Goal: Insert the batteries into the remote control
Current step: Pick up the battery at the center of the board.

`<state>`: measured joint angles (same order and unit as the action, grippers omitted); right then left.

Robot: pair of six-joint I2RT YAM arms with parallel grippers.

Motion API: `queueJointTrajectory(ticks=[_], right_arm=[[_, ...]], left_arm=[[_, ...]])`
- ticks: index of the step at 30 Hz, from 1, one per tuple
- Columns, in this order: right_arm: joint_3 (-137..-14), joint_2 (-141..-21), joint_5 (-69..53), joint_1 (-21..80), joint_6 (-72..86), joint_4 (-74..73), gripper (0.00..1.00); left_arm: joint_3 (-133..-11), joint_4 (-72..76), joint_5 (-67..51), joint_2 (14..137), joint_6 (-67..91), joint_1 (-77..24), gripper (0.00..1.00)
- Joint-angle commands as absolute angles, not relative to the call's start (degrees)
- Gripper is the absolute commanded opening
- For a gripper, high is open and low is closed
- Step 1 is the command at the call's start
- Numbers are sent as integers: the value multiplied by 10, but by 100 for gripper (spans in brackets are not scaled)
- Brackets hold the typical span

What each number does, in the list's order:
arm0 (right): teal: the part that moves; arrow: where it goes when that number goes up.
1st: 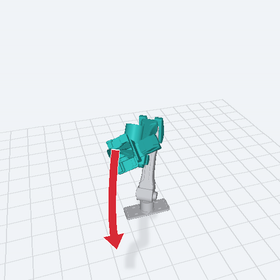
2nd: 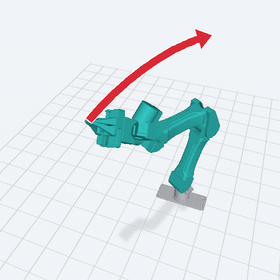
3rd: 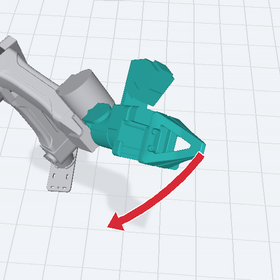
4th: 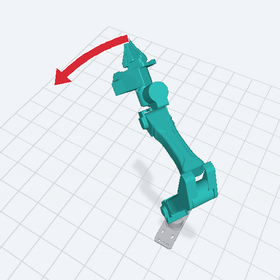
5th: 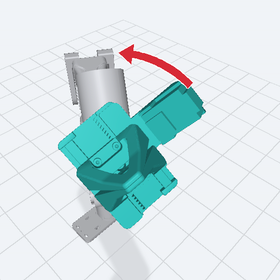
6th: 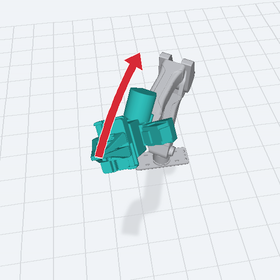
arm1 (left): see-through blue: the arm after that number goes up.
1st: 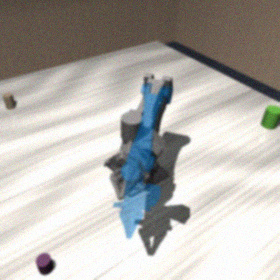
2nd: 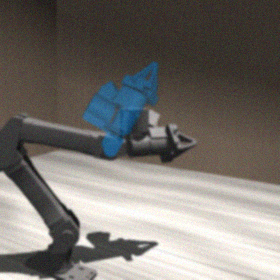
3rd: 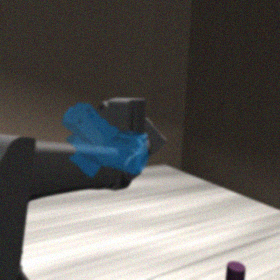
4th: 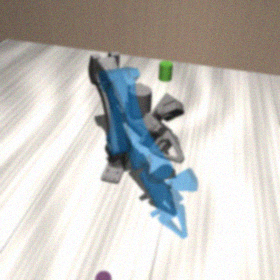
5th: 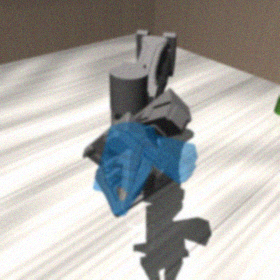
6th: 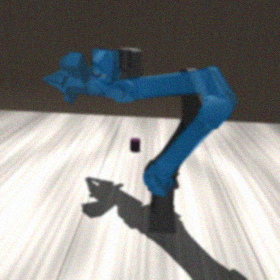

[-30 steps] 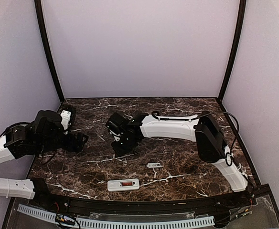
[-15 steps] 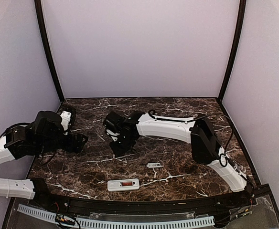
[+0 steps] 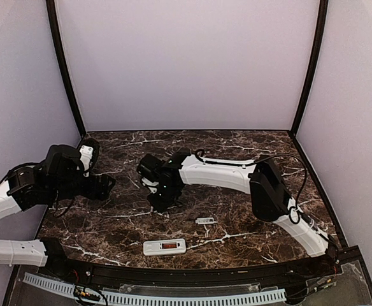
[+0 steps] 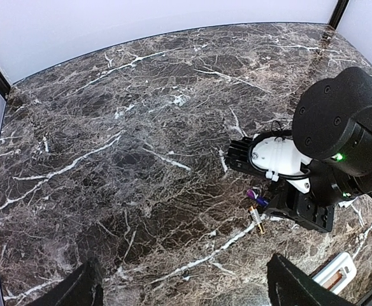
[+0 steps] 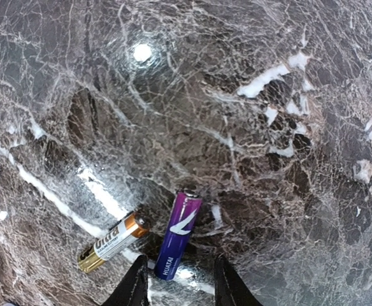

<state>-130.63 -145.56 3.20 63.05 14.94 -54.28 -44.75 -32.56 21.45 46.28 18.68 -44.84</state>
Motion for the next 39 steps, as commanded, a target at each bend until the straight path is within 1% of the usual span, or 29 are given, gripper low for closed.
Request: queueJointTrajectory(ticks=[1,8,10,16,17,22,25,29,34,36,39], right_arm=[[-1335,-1493,56,635,136,-565,32],[-1347,-1506,72,636,125,-564,26],[-1342,-1504,72,635,124,-561,22],[-1305,-1476,76,635,129,-544,3],[-1298,-1468,78,635,127,-540,1],[-1265,-1423,94,634,109,-543,0],[-1223,-1372,85,634,88,-528,0],[-1131,-1285,47,637,42,-481,0],[-965,-1169,-21,663,-45,-401,0],[-926,-1147,-26,690,-84,-387,0],[-901,-1138,-13,730,-129,-373,0]], left_arm=[[-441,-318,209,460,181,-444,88],[-440,-321,221,462,180,-444,88],[-439,-318,222,463,178,-444,88],[-441,-318,219,473,176,-444,88],[-441,-319,219,473,176,-444,88],[-439,-317,218,462,176,-444,88],[-439,-316,217,460,175,-444,88],[-439,-316,214,459,176,-444,88],[-437,-312,213,459,176,-443,89],[-435,-308,210,461,175,-443,89],[-435,-302,206,466,175,-441,89]])
